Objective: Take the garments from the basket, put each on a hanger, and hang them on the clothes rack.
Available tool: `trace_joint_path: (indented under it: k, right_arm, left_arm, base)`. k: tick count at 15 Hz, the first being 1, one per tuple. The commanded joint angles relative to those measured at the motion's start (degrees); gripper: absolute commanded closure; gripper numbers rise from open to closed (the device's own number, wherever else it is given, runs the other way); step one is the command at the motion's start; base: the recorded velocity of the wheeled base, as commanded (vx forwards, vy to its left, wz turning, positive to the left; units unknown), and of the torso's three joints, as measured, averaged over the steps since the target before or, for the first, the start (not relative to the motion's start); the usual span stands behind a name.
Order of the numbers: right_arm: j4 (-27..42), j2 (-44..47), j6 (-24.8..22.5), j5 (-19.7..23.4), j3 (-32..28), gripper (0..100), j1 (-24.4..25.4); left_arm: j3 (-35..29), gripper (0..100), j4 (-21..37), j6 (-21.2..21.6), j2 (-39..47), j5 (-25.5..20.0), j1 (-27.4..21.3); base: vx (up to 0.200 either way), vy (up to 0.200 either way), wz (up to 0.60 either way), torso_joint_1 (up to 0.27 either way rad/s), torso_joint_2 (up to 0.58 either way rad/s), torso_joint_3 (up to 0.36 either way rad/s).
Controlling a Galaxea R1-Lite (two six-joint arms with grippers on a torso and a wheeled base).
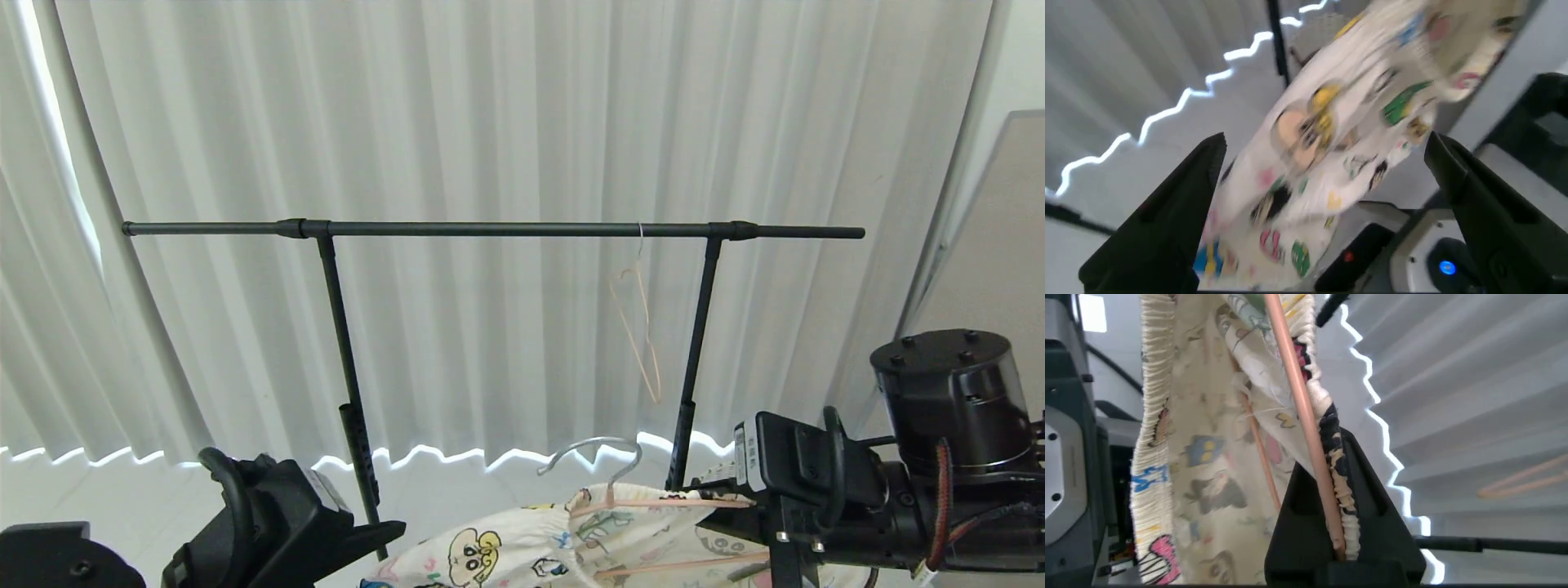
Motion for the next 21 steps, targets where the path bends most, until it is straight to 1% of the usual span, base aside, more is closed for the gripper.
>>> trace_joint_path:
  k: [1, 2, 3, 4, 5, 7, 9, 12, 13, 14, 15, 17, 18, 19, 21]
  right_arm:
    - [0.0, -2.3, 0.3, 0.1, 0.8, 100, -1.4]
    - [-0.1, -2.5, 0.8, 0.2, 0.9, 100, -1.8]
    - [-0.1, -3.5, 2.6, 0.2, 1.0, 100, -1.9]
    - [-0.1, -3.8, 3.3, 0.3, 0.9, 100, -1.9]
    - [-0.1, -5.0, 4.4, 0.4, 0.8, 100, -1.9]
    - [-0.1, -6.6, 4.4, 0.8, 1.0, 100, -1.9]
    - [-0.1, -7.2, 4.4, 1.9, 0.9, 100, -1.7]
    - [0.0, -8.3, 4.3, 1.9, 1.0, 100, -1.7]
    - [0.0, -8.5, 4.3, 1.9, 1.1, 100, -1.7]
    - [0.0, -8.7, 4.4, 1.9, 1.1, 100, -1.7]
    - [0.0, -8.9, 4.4, 1.9, 1.1, 100, -1.9]
    - [0.0, -8.9, 4.5, 1.7, 1.5, 100, -1.9]
    - [0.0, -8.9, 4.5, 1.7, 1.9, 100, -1.9]
    - [0.0, -9.0, 4.5, 1.6, 1.9, 100, -2.0]
    - [-0.1, -9.0, 4.6, 1.6, 2.2, 100, -2.0]
  left_arm:
    - [3.3, 0, -0.1, 0.3, -1.5, 0.3, 4.4]
    - [4.0, 0, -0.1, 0.6, -1.6, 0.3, 5.1]
    - [6.0, 0, -0.1, 1.0, -1.4, 0.3, 8.9]
    - [6.4, 0, -0.1, 1.0, -1.2, 0.3, 10.3]
    - [8.0, 0, 0.0, 2.3, 0.0, 0.3, 14.6]
    - [8.6, 0, -0.1, 5.0, 2.5, 0.3, 18.9]
    - [7.1, 0, -0.3, 5.5, 6.0, 0.3, 20.7]
    - [5.5, 0, -1.3, 5.5, 8.5, 0.2, 20.8]
    - [5.7, 100, -1.8, 5.5, 8.6, 0.2, 20.8]
    - [5.7, 100, -2.0, 5.5, 8.6, 0.2, 20.8]
    - [6.0, 100, -2.0, 5.5, 8.7, 0.3, 21.9]
    - [6.5, 100, -2.0, 5.5, 8.6, 0.3, 26.6]
    - [6.7, 100, -2.0, 5.5, 8.5, 0.3, 28.1]
    - [6.8, 100, -2.1, 5.5, 8.3, 0.3, 29.1]
    - [7.1, 100, -2.1, 5.5, 8.0, 0.6, 29.2]
  base:
    - [0.0, 0.0, 0.0, 0.0, 0.0, 0.0]
    - [0.0, 0.0, 0.0, 0.0, 0.0, 0.0]
    - [0.0, 0.0, 0.0, 0.0, 0.0, 0.0]
    - [0.0, 0.0, 0.0, 0.0, 0.0, 0.0]
    - [0.0, 0.0, 0.0, 0.0, 0.0, 0.0]
    - [0.0, 0.0, 0.0, 0.0, 0.0, 0.0]
    - [0.0, 0.0, 0.0, 0.0, 0.0, 0.0]
    - [0.0, 0.0, 0.0, 0.0, 0.0, 0.0]
    - [0.0, 0.0, 0.0, 0.0, 0.0, 0.0]
    - [0.0, 0.0, 0.0, 0.0, 0.0, 0.0]
    - [0.0, 0.0, 0.0, 0.0, 0.0, 0.0]
    - [0.0, 0.0, 0.0, 0.0, 0.0, 0.0]
    - [0.0, 0.0, 0.0, 0.0, 0.0, 0.0]
    - [0.0, 0.0, 0.0, 0.0, 0.0, 0.0]
    - [0.0, 0.0, 0.0, 0.0, 0.0, 0.0]
